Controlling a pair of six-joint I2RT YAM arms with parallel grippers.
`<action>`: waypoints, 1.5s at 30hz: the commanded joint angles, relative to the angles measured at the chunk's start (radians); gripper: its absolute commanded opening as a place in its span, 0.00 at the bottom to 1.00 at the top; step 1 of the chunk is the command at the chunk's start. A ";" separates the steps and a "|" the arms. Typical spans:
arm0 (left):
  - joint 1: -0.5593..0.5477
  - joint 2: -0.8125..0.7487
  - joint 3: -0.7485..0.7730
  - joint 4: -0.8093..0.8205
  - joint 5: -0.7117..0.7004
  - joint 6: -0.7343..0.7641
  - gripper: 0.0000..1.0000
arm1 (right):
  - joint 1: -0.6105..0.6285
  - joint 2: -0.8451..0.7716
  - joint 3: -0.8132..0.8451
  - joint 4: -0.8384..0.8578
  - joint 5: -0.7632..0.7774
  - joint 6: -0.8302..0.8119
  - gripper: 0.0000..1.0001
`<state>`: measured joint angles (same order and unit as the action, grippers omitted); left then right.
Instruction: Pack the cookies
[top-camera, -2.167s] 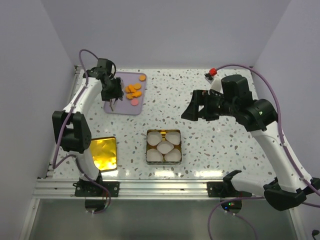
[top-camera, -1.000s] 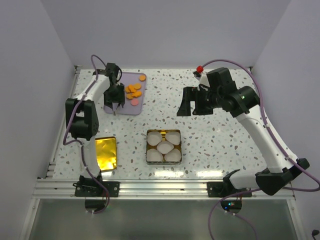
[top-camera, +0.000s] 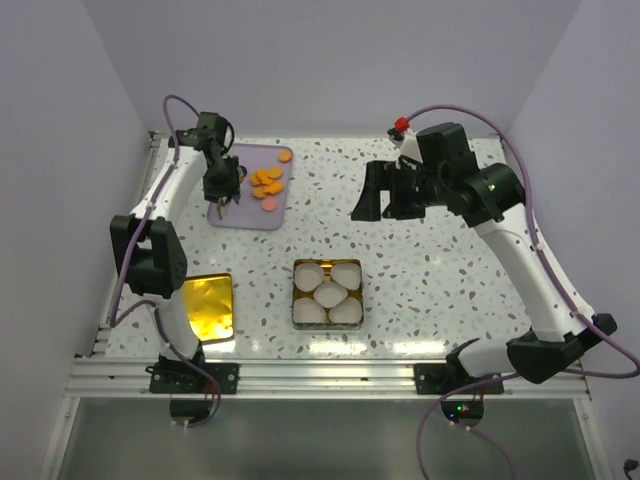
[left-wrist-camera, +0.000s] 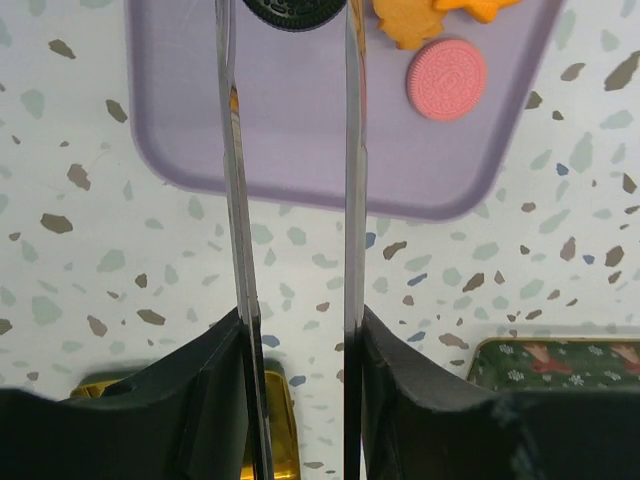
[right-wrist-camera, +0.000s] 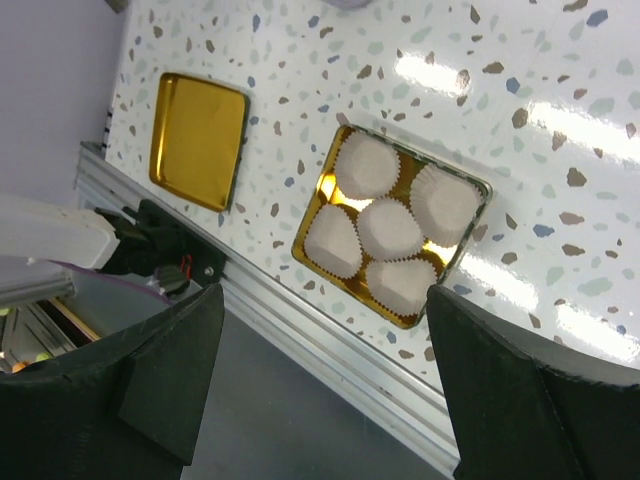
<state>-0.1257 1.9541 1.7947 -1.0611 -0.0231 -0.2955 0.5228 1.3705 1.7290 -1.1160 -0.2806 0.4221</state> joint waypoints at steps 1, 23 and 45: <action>-0.005 -0.127 -0.026 -0.033 0.018 -0.013 0.40 | 0.000 0.019 0.089 -0.021 -0.032 0.000 0.86; -0.226 -0.779 -0.501 -0.103 0.210 -0.087 0.37 | -0.006 0.035 0.189 -0.105 -0.019 0.027 0.86; -0.581 -0.779 -0.727 0.065 0.118 -0.289 0.34 | -0.006 -0.116 -0.055 -0.024 -0.005 0.081 0.86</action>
<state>-0.6899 1.1538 1.0126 -1.0527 0.1562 -0.5446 0.5213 1.2797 1.6760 -1.1587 -0.3035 0.4946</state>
